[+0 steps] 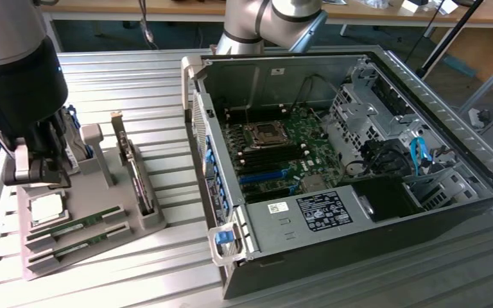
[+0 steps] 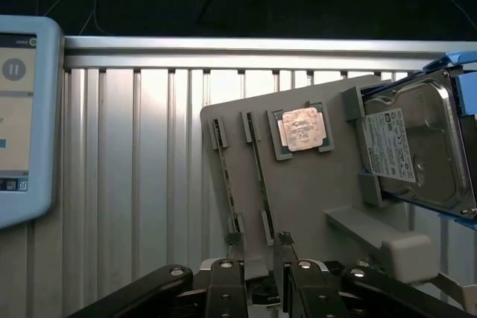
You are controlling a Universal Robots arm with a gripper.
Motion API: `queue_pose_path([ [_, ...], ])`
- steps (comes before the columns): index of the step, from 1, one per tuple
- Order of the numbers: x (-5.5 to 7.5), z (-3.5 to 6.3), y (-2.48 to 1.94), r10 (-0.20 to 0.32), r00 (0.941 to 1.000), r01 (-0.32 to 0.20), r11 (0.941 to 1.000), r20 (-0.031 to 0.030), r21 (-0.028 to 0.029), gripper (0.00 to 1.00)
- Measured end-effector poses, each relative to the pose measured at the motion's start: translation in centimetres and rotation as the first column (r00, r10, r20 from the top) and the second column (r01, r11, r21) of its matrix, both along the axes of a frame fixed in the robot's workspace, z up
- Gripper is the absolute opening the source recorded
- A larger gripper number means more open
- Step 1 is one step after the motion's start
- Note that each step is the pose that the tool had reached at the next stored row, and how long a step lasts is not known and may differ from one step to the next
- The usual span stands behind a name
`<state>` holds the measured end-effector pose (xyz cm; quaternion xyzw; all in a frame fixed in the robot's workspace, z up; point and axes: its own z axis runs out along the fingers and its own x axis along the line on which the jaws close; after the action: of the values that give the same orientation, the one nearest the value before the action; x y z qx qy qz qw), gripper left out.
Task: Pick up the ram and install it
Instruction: 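Pick up the ram and move it above insertion slot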
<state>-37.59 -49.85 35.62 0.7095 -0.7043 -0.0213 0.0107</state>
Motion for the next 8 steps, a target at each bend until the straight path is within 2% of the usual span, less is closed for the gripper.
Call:
queue_pose_path([
  [8, 0.01, -0.69, -0.26, 0.0, 1.0, 0.0, 1.0, -0.0001, 0.0, 0.3],
])
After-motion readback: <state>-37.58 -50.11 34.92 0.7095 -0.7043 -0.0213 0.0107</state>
